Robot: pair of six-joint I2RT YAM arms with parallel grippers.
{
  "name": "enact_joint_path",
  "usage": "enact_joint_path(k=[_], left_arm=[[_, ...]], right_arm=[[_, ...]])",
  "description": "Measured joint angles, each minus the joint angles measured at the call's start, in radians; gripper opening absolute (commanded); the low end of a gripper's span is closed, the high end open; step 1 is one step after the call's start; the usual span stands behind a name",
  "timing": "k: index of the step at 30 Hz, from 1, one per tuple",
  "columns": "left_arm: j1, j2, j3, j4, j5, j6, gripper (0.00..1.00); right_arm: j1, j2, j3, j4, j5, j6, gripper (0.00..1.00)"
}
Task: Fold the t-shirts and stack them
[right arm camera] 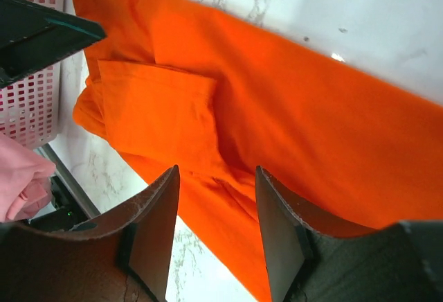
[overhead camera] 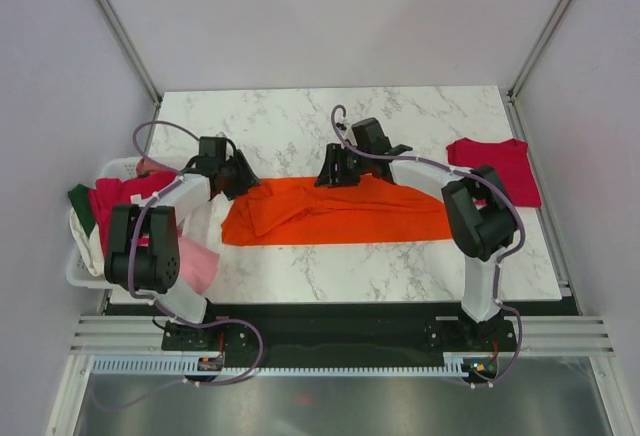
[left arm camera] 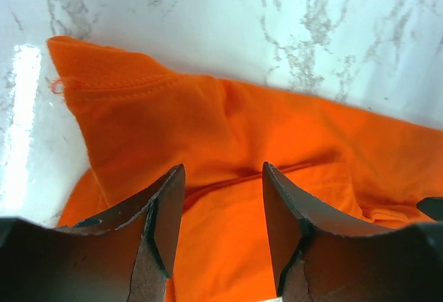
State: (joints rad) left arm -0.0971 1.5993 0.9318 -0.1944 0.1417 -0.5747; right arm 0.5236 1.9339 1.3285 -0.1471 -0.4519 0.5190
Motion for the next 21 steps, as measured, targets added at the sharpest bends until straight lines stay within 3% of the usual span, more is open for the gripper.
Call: enact_joint_path(k=[7, 13, 16, 17, 21], left_arm=[[0.060, 0.091, 0.025, -0.026, 0.019, 0.003, 0.54], [0.077, 0.138, 0.061, -0.045, 0.026, 0.014, 0.54], [0.076, 0.148, 0.073, -0.049, 0.026, 0.020, 0.54], [0.076, 0.150, 0.076, -0.052, 0.026, 0.022, 0.54], [0.076, 0.158, 0.086, -0.058, 0.026, 0.026, 0.53]], right_arm=[[0.035, 0.191, 0.156, 0.002, -0.071, 0.029, 0.54], [0.063, 0.288, 0.220, 0.028, -0.142, 0.069, 0.46], [0.071, 0.304, 0.220, 0.039, -0.178, 0.089, 0.38], [0.072, 0.306, 0.220, 0.040, -0.187, 0.094, 0.30], [0.072, 0.306, 0.220, 0.058, -0.224, 0.105, 0.15]])
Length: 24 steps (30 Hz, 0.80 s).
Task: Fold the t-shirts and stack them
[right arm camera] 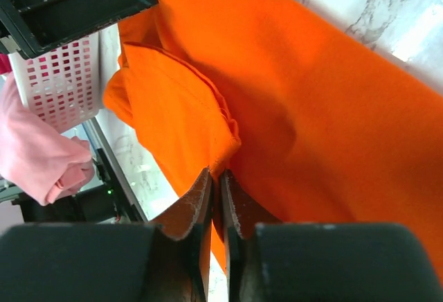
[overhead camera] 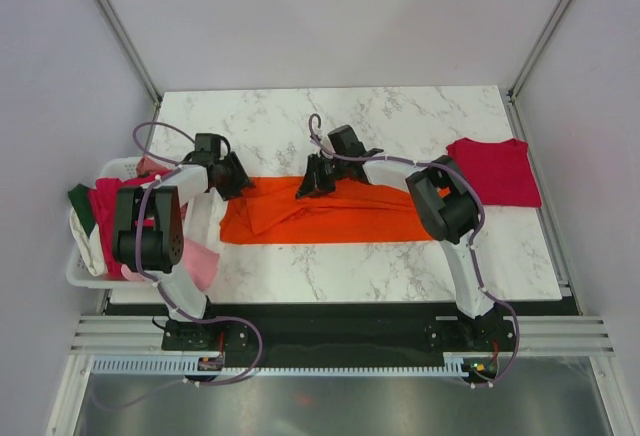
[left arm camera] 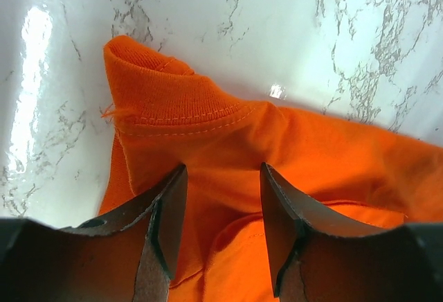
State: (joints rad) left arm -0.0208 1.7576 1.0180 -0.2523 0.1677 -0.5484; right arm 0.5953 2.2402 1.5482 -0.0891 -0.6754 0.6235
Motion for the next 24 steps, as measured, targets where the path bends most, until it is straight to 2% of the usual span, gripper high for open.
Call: enact_joint_path(k=[5, 10, 11, 13, 16, 17, 24], left_arm=[[0.000, 0.001, 0.005, -0.005, -0.001, 0.012, 0.53], [0.000, 0.001, 0.007, -0.008, -0.002, 0.019, 0.52], [0.000, 0.002, 0.009, -0.008, -0.002, 0.019, 0.52], [0.000, 0.002, 0.011, -0.008, -0.002, 0.019, 0.51], [0.000, 0.003, 0.016, -0.008, -0.004, 0.021, 0.50], [0.001, 0.004, 0.017, -0.008, -0.005, 0.023, 0.50], [0.003, 0.013, 0.020, -0.008, -0.006, 0.027, 0.50]], right_arm=[[-0.002, -0.006, -0.021, 0.019, -0.045, -0.005, 0.18], [-0.002, -0.071, -0.153, 0.033, -0.092, -0.030, 0.23], [-0.002, -0.093, -0.193, 0.035, -0.097, -0.035, 0.28], [-0.002, -0.143, -0.277, 0.042, -0.105, -0.048, 0.31], [-0.002, -0.222, -0.393, 0.046, -0.108, -0.067, 0.46], [-0.002, -0.249, -0.428, 0.046, -0.109, -0.074, 0.49], [-0.016, -0.400, -0.567, 0.040, -0.109, -0.113, 0.57]])
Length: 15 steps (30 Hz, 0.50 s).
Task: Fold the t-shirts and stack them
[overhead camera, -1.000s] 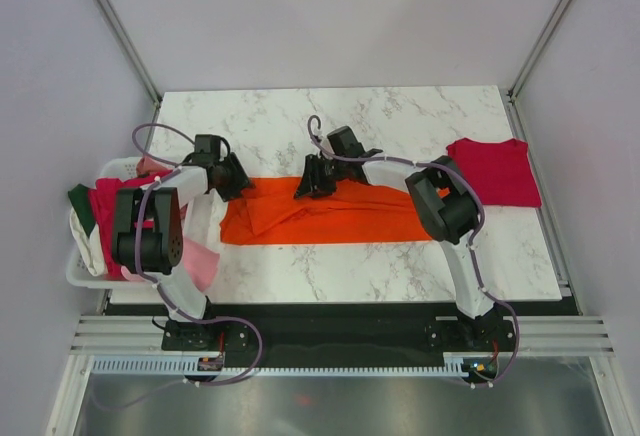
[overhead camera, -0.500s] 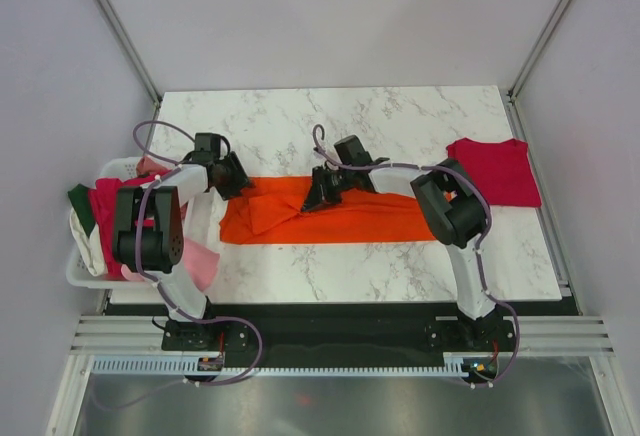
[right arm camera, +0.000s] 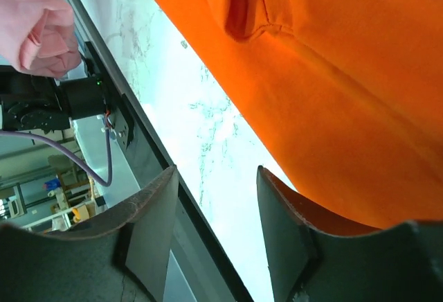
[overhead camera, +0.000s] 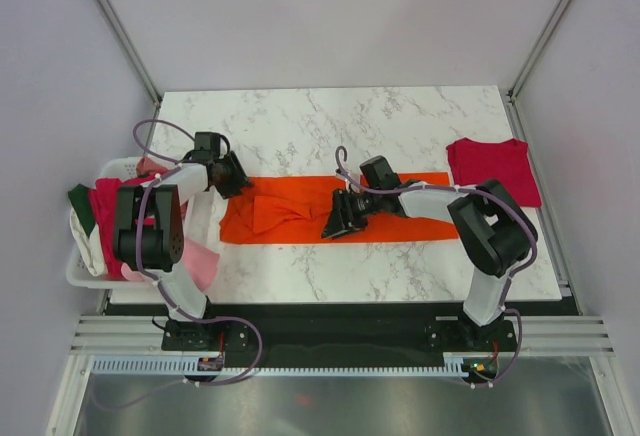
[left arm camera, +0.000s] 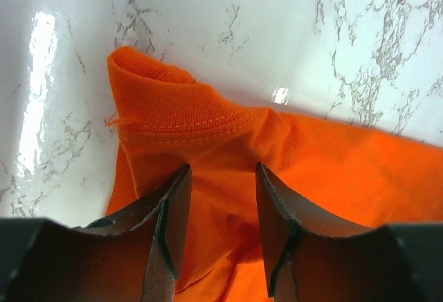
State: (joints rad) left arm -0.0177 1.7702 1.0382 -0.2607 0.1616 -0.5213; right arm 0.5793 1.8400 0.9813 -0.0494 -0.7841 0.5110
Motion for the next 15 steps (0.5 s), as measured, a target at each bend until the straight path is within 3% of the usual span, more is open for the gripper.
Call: enact_joint_path(k=[3, 7, 15], left_arm=[[0.000, 0.000, 0.000, 0.000, 0.000, 0.000, 0.50], [0.001, -0.005, 0.000, 0.000, 0.003, 0.000, 0.51], [0.001, -0.114, -0.021, 0.001, 0.006, -0.001, 0.54]], right_arm=[[-0.019, -0.027, -0.004, -0.002, 0.001, -0.005, 0.62], [-0.032, -0.030, 0.031, -0.016, 0.009, 0.002, 0.76], [-0.012, 0.066, 0.297, 0.011, 0.014, 0.057, 0.77]])
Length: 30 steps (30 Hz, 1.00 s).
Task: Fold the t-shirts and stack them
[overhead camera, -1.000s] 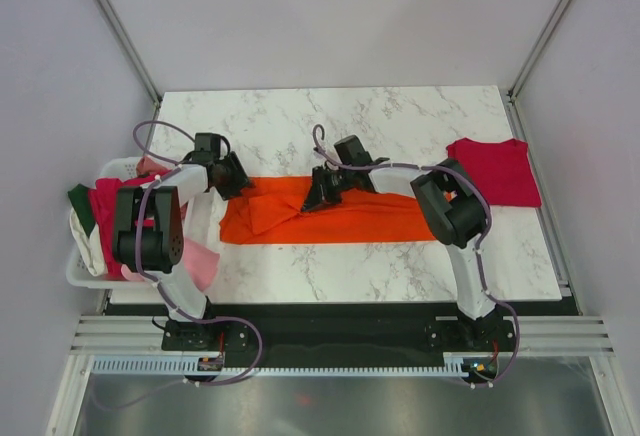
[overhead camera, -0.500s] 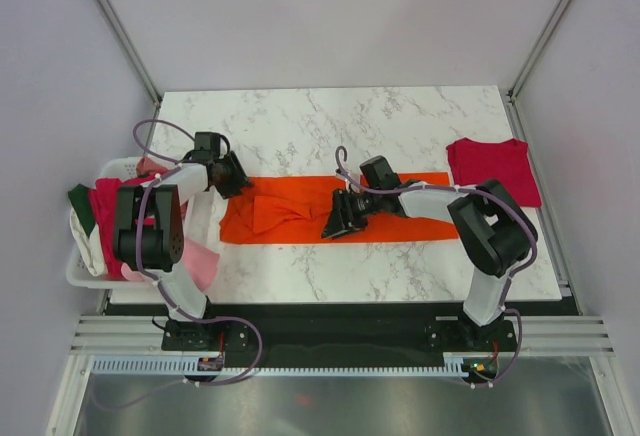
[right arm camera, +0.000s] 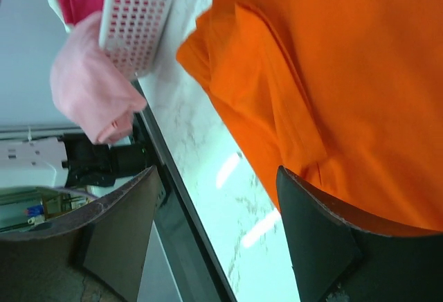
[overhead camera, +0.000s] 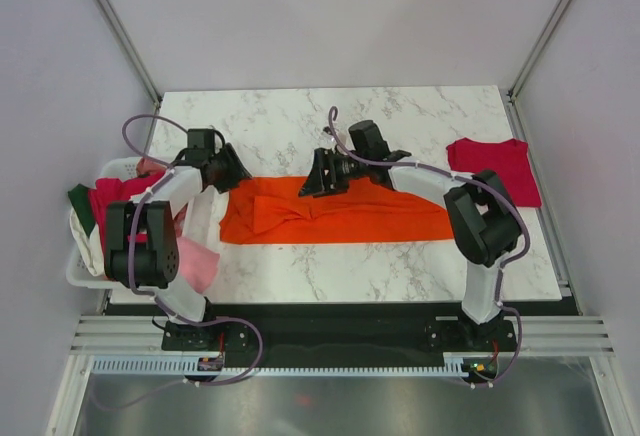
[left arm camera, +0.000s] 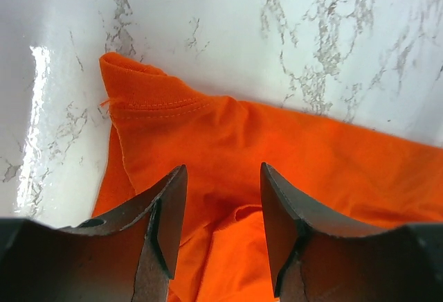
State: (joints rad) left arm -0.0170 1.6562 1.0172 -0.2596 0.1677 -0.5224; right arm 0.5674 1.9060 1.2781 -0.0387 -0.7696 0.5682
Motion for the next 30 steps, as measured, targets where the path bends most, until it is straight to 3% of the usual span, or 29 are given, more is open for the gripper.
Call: enact_joint_path(k=[10, 19, 30], left_arm=[[-0.017, -0.025, -0.003, 0.005, 0.039, -0.001, 0.54], [-0.045, 0.085, 0.003, 0.008, 0.111, -0.009, 0.54], [-0.044, 0.152, 0.070, -0.006, 0.122, -0.008, 0.54]], right_arm=[[0.028, 0.319, 0.338, 0.013, -0.026, 0.062, 0.76], [0.059, 0.518, 0.554, 0.034, -0.098, 0.080, 0.77], [0.097, 0.580, 0.540, 0.092, -0.164, 0.117, 0.75]])
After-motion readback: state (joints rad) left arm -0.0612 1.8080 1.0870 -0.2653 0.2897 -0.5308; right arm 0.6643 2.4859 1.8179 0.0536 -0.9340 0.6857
